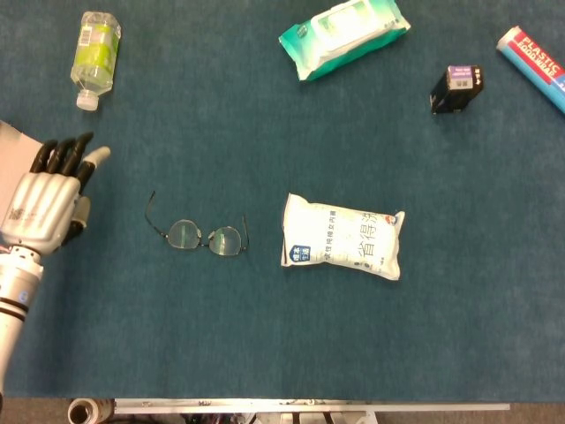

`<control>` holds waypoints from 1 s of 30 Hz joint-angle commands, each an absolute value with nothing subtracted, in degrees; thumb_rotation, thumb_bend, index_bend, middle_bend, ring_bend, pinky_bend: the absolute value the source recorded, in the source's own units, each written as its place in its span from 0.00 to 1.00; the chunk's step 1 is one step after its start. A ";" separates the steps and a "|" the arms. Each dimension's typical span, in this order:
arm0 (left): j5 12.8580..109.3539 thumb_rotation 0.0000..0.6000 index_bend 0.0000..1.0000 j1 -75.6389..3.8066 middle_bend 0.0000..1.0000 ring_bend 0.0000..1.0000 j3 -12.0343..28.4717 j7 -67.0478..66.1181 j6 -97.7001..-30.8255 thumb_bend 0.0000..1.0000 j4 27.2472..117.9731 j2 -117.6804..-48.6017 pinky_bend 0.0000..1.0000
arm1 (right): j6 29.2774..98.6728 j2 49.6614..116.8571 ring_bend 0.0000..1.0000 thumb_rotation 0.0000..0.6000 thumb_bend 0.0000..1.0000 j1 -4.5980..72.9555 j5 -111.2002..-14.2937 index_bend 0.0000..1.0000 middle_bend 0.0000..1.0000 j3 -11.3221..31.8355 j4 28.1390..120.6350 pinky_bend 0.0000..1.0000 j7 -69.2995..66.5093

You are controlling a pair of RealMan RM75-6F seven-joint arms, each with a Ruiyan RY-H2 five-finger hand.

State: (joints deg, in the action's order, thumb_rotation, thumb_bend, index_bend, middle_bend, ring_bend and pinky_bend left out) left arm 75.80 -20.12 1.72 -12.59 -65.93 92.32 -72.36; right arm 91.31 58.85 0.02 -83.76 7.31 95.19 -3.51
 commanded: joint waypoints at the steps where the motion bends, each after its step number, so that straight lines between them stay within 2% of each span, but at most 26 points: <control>1: 76.22 1.00 0.11 -19.95 0.00 0.00 2.83 -10.85 -67.32 0.38 93.03 -73.01 0.00 | 91.27 58.84 0.26 1.00 0.29 0.03 -83.79 0.60 0.39 7.28 95.21 0.29 -3.53; 7: 76.26 1.00 0.11 -20.48 0.00 0.00 3.50 -9.50 -67.05 0.29 93.54 -73.19 0.00 | 91.38 58.82 0.26 1.00 0.29 -0.01 -83.91 0.60 0.39 7.26 95.25 0.29 -3.64; 16: 76.19 1.00 0.11 -21.45 0.00 0.00 4.40 -9.94 -67.06 0.28 94.88 -74.24 0.00 | 91.11 58.82 0.26 1.00 0.29 0.07 -83.78 0.60 0.39 7.25 95.18 0.29 -3.77; 30: 78.29 1.00 0.11 -22.03 0.00 0.00 3.38 -10.88 -67.29 0.26 98.07 -75.10 0.00 | 91.35 58.60 0.26 1.00 0.29 -0.07 -83.93 0.60 0.39 7.26 95.28 0.29 -4.30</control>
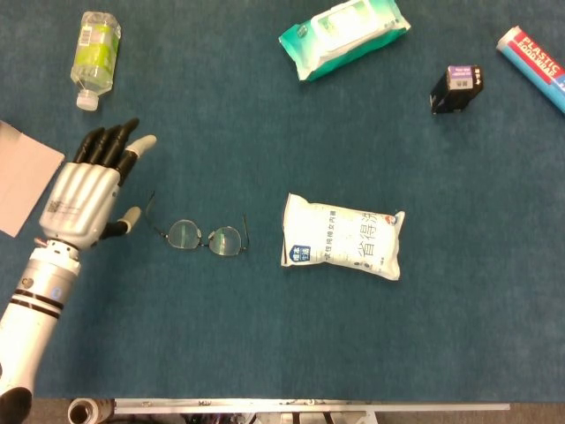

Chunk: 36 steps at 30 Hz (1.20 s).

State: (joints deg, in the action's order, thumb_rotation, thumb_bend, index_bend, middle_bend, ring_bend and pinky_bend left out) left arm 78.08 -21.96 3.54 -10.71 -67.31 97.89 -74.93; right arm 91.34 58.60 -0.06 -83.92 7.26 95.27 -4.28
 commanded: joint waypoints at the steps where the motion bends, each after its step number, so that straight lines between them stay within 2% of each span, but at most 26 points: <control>1: 78.45 1.00 0.11 -22.06 0.00 0.00 3.27 -10.98 -67.27 0.26 98.17 -75.23 0.00 | 91.38 58.59 0.26 1.00 0.29 -0.07 -83.94 0.60 0.39 7.26 95.30 0.29 -4.32; 36: 79.55 1.00 0.11 -23.98 0.00 0.00 2.08 -13.62 -65.75 0.26 100.25 -80.11 0.00 | 92.64 57.87 0.26 1.00 0.29 -0.72 -84.14 0.60 0.39 7.54 95.38 0.29 -5.85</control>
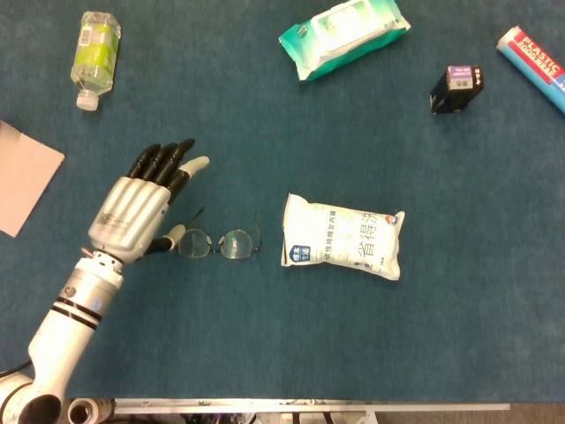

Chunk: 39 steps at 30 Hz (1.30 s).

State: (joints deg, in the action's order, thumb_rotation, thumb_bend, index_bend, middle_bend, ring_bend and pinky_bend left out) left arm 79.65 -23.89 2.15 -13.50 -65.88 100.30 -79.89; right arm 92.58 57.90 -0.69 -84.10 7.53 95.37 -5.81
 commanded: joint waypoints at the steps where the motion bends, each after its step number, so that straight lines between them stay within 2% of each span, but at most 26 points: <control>1: 79.53 1.00 0.11 -24.04 0.00 0.00 2.01 -13.71 -65.65 0.26 100.23 -80.30 0.00 | 92.70 57.85 0.26 1.00 0.29 -0.75 -84.15 0.60 0.39 7.55 95.38 0.29 -5.87; 39: 78.73 1.00 0.11 -25.74 0.00 0.00 0.34 -15.89 -62.82 0.26 97.93 -86.79 0.00 | 94.80 57.06 0.26 1.00 0.29 -1.75 -85.05 0.60 0.39 7.74 95.86 0.29 -7.02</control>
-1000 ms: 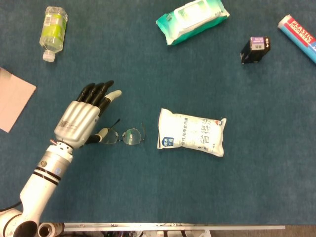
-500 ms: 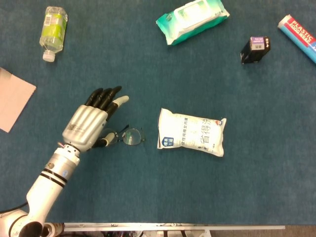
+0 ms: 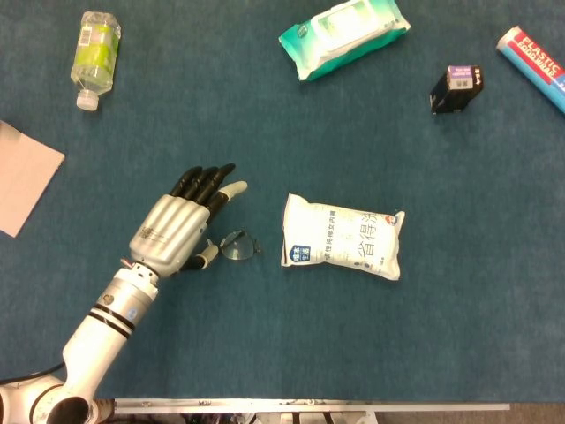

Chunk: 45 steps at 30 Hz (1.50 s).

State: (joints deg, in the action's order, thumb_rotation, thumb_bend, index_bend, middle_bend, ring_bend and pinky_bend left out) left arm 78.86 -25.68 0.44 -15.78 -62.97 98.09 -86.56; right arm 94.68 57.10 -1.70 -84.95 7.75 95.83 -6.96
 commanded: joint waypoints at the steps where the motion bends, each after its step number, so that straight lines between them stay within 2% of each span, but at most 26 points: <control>1: 78.69 1.00 0.11 -25.77 0.00 0.00 0.28 -15.96 -62.74 0.26 97.83 -86.92 0.00 | 94.90 57.03 0.26 1.00 0.29 -1.80 -85.13 0.60 0.39 7.72 95.89 0.29 -7.07; 45: 73.20 1.00 0.11 -28.17 0.00 0.00 1.08 -17.97 -58.79 0.26 92.29 -93.07 0.00 | 95.24 56.76 0.26 1.00 0.29 -2.14 -85.29 0.60 0.39 7.78 95.82 0.29 -7.75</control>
State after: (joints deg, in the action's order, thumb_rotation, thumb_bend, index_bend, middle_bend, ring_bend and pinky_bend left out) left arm 73.22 -28.14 1.08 -17.94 -58.82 92.31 -93.03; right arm 95.23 56.76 -2.14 -85.29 7.77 95.82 -7.75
